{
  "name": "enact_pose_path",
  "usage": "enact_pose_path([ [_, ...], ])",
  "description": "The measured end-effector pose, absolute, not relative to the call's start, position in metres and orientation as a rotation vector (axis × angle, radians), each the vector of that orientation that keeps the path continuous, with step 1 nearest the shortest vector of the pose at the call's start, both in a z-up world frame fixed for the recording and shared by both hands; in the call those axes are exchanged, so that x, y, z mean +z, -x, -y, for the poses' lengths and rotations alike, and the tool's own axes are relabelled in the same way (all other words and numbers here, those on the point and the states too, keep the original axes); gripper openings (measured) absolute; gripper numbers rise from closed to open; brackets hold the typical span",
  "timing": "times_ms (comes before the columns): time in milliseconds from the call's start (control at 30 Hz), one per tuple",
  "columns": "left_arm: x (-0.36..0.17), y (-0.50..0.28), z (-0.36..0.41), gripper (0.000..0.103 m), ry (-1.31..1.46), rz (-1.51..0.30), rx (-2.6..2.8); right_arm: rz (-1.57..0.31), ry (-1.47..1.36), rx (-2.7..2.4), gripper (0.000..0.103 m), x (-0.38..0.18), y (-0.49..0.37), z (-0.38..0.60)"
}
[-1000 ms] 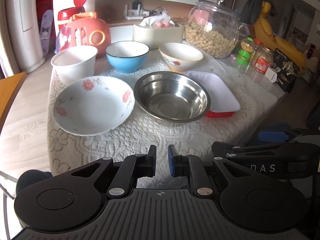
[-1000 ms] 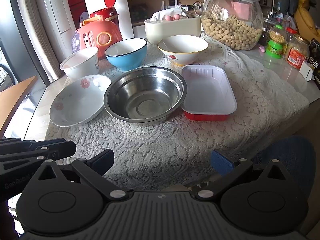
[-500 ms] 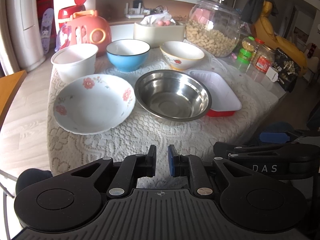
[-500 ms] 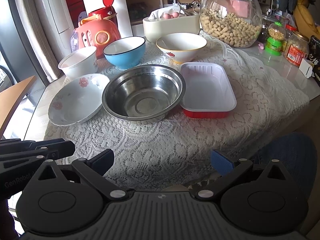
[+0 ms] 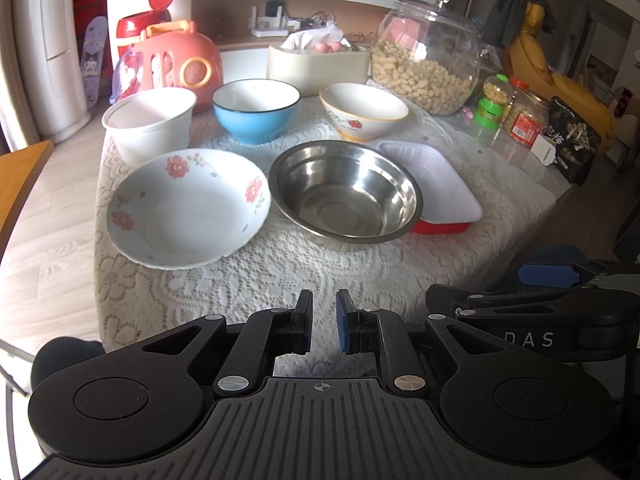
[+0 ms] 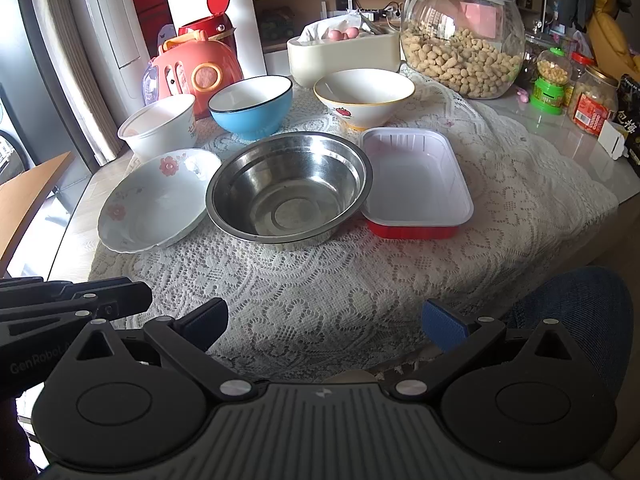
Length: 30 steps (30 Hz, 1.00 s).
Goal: Organize plates and bowls
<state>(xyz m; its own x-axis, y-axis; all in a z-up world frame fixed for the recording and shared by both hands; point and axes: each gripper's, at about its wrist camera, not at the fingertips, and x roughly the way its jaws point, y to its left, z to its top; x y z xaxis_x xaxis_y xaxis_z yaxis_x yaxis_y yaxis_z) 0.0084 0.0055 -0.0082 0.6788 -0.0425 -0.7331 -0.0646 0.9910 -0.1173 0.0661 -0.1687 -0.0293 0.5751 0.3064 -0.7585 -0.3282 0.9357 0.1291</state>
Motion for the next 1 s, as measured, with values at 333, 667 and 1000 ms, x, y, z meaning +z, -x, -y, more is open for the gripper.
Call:
enact_pose_path([
  [333,-0.0088,-0.0084,-0.006,0.016,0.141,-0.83,0.012,-0.88,0.028,0.372,0.103,-0.0281,-0.0658,0.1683],
  [667,-0.009,-0.0089,-0.0065,0.016,0.144,-0.834,0.014,-0.881,0.028,0.372,0.103,-0.0285,-0.0658,0.1685],
  [1000,-0.0088,-0.0134,-0.0095,0.016,0.16,-0.832,0.011,-0.877,0.031,0.396,0.103,-0.0303,-0.0691,0.1663],
])
